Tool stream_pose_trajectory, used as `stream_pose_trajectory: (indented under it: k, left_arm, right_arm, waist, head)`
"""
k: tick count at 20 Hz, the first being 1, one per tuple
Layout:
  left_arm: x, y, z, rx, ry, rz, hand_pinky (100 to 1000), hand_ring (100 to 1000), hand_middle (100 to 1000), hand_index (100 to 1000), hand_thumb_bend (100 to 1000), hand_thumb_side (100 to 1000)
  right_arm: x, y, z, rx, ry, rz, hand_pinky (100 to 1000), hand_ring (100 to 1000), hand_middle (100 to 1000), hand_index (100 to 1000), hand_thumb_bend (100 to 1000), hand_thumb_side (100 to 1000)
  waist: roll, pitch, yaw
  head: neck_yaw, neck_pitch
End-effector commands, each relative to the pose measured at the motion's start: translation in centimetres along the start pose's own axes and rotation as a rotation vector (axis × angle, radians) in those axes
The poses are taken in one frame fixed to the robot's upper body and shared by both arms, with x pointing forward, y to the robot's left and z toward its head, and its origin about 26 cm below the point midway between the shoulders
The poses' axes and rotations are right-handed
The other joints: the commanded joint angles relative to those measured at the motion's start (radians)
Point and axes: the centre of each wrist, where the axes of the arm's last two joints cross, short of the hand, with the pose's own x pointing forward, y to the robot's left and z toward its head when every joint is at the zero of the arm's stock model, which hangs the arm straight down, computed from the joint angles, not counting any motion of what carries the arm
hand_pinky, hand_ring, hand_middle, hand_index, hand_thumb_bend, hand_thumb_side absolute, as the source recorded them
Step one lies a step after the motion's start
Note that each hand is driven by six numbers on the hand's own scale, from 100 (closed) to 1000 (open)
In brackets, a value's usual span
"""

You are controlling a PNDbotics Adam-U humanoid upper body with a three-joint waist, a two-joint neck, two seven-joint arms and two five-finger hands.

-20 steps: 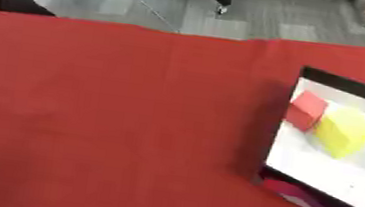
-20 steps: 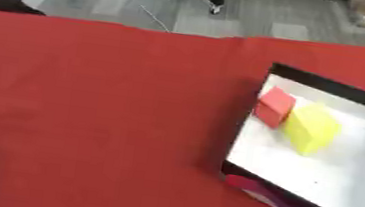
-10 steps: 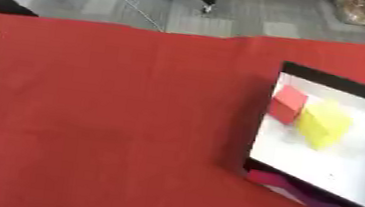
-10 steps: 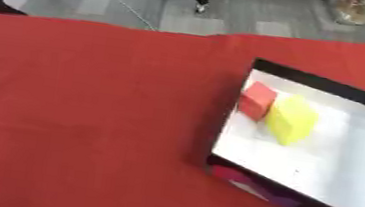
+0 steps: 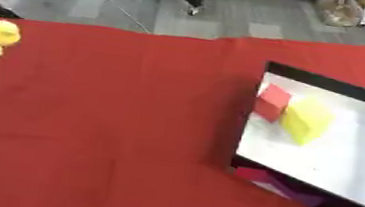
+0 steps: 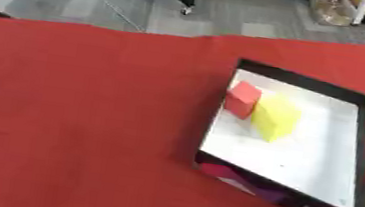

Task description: Pick up the objects with one hand, pass them to the other hand, and then place them into the box on the other side of the table.

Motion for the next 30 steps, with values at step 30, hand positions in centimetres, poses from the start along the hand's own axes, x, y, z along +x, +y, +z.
stream_pose_trajectory:
  k: [30]
  left_arm:
    - [8.3,-6.8,-4.9,0.051,-0.489,0.124,1000,779,601,600,100,330]
  right_arm:
    - [-2.3,16.2,-3.1,0.708,-0.116,0.126,936,1000,1000,993,100,100]
  waist:
    - [-0.029,-0.046,0.013]
  head:
    - [-0.244,0.045]
